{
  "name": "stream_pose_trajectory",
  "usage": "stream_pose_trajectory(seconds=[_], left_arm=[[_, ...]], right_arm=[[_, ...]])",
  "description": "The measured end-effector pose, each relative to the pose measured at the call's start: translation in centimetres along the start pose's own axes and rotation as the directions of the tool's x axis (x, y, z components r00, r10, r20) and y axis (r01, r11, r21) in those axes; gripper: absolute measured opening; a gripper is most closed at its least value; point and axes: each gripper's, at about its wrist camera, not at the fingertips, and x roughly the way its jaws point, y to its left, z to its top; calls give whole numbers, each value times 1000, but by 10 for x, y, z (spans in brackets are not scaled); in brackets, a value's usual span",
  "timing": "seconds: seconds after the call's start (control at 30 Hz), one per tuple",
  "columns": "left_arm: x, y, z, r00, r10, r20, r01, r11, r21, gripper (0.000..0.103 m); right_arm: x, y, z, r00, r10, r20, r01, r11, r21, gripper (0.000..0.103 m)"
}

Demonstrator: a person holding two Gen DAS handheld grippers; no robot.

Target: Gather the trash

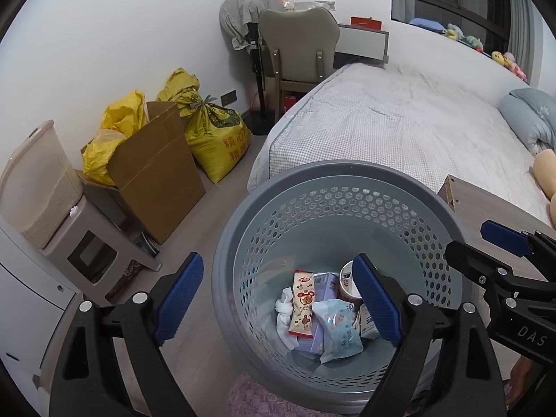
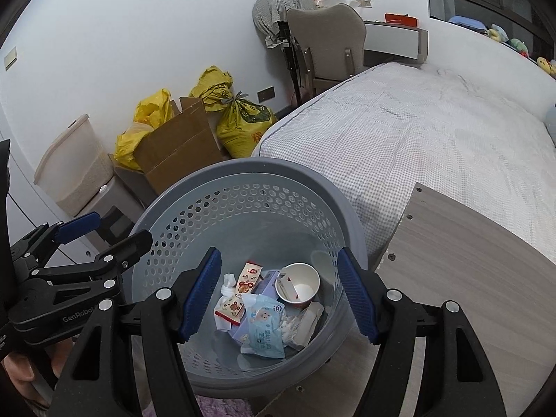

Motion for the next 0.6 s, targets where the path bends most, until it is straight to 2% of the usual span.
stream_pose_trajectory(seconds=[0.3,0.6], left_arm=[[-7,-2,0,1000,7,12,-7,1000,0,96],[-9,-1,1,1000,7,12,-7,1000,-12,97]], right_arm=[[-6,0,-4,1000,-16,9,16,1000,-2,67],[-11,-4,-4,999,-26,19,26,1000,8,67]])
